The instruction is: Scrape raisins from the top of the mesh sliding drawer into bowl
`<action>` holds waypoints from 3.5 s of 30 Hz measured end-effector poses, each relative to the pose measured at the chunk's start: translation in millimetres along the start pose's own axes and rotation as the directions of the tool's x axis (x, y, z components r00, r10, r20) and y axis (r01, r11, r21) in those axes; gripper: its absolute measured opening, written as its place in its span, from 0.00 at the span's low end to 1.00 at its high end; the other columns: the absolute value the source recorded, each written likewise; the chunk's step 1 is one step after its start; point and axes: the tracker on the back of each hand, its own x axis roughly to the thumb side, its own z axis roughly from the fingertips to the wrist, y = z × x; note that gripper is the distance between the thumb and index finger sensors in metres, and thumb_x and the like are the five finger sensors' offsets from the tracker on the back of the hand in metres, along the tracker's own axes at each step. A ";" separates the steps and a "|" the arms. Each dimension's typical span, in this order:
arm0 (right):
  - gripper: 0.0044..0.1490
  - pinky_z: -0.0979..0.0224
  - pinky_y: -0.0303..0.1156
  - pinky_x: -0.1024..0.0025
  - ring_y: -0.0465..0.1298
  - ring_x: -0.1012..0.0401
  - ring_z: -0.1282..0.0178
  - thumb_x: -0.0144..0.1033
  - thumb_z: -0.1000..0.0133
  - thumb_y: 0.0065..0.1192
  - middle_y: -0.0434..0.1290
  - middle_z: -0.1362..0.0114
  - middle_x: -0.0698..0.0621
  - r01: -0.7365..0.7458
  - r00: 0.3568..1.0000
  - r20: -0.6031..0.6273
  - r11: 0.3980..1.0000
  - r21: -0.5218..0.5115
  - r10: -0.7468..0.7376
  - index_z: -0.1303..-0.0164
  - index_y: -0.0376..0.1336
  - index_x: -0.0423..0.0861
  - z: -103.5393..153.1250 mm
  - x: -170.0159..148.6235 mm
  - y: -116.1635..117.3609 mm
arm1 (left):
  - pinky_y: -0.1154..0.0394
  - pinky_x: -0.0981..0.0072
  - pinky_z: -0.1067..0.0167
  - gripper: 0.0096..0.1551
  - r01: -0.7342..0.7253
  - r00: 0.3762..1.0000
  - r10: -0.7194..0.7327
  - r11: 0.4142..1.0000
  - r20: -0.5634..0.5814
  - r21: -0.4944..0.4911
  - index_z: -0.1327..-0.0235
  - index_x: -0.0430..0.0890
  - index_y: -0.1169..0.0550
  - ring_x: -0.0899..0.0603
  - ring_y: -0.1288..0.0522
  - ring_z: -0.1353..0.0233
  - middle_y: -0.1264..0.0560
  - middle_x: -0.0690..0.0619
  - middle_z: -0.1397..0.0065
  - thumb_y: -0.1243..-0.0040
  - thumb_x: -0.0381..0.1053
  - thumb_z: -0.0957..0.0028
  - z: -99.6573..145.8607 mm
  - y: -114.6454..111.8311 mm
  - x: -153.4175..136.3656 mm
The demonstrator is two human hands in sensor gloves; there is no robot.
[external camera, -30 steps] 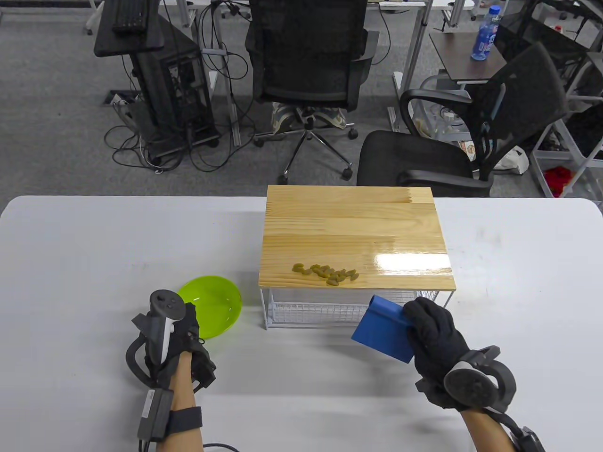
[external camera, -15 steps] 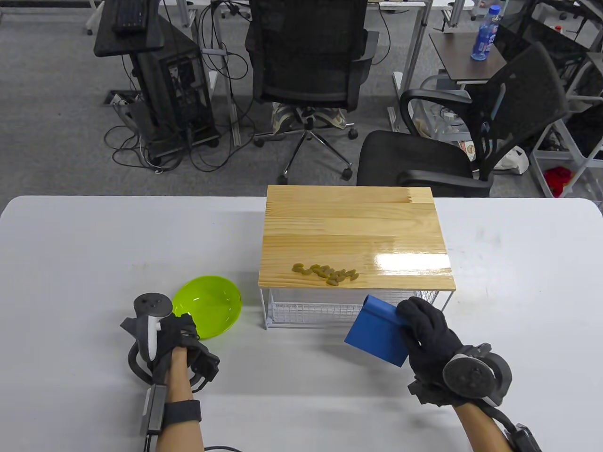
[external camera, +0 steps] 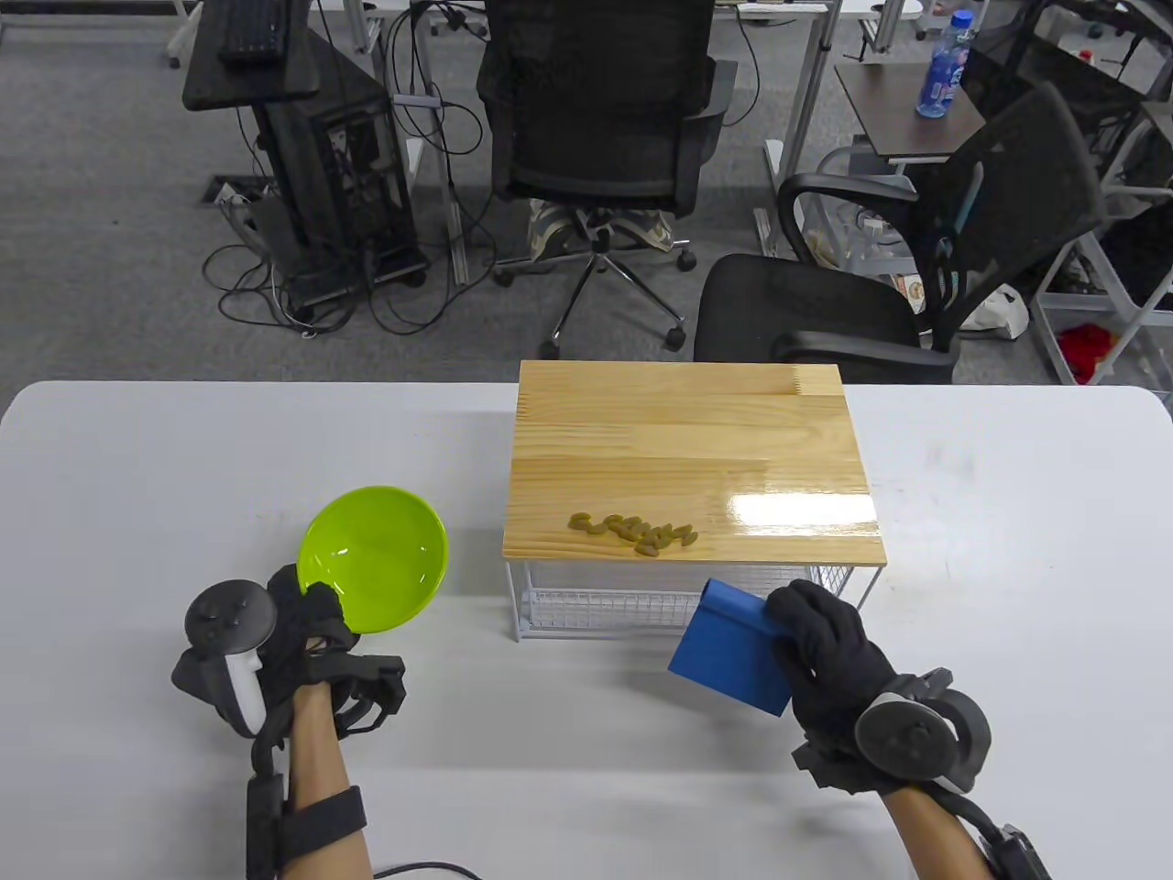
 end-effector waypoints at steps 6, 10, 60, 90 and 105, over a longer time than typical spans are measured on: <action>0.35 0.33 0.73 0.44 0.73 0.39 0.31 0.28 0.44 0.67 0.62 0.23 0.39 0.025 1.000 -0.014 0.999 -0.026 -0.025 0.26 0.58 0.42 -1.2 -3.5 -7.9 | 0.14 0.72 0.76 0.28 -0.129 0.934 0.159 0.985 0.319 -0.114 0.32 0.41 0.23 0.49 0.11 0.72 0.16 0.42 0.40 0.35 0.45 0.45 56.7 28.9 69.0; 0.35 0.33 0.73 0.44 0.73 0.39 0.31 0.28 0.44 0.67 0.61 0.23 0.40 0.044 0.998 -0.043 0.996 -0.073 -0.047 0.26 0.58 0.42 -1.4 -9.2 -18.0 | 0.14 0.73 0.75 0.28 -0.021 0.873 0.146 0.964 0.466 -0.264 0.31 0.42 0.23 0.50 0.11 0.72 0.15 0.43 0.40 0.36 0.45 0.44 93.3 20.4 111.1; 0.33 0.36 0.73 0.42 0.74 0.38 0.33 0.27 0.43 0.66 0.62 0.23 0.38 -0.104 0.958 -0.259 0.991 0.084 0.122 0.27 0.59 0.41 -130.2 13.5 12.2 | 0.14 0.72 0.75 0.33 0.277 0.920 -0.058 0.795 0.387 -0.539 0.23 0.38 0.27 0.49 0.11 0.71 0.18 0.40 0.36 0.37 0.44 0.42 105.6 -123.7 109.3; 0.33 0.34 0.72 0.42 0.72 0.38 0.31 0.26 0.43 0.65 0.61 0.23 0.38 -0.288 0.926 -0.240 0.956 0.048 0.291 0.26 0.59 0.41 -160.4 39.8 38.4 | 0.13 0.71 0.73 0.35 0.289 0.927 -0.090 0.790 0.364 -0.541 0.21 0.36 0.29 0.48 0.10 0.70 0.19 0.38 0.34 0.38 0.44 0.41 95.7 -117.8 103.7; 0.34 0.30 0.70 0.41 0.70 0.39 0.26 0.24 0.42 0.63 0.58 0.21 0.40 -0.171 0.968 -0.159 0.972 0.163 0.197 0.24 0.56 0.43 -182.2 52.4 59.2 | 0.13 0.71 0.73 0.35 0.273 0.939 -0.105 0.805 0.327 -0.527 0.21 0.34 0.30 0.48 0.10 0.70 0.19 0.39 0.35 0.38 0.44 0.41 95.5 -105.2 91.5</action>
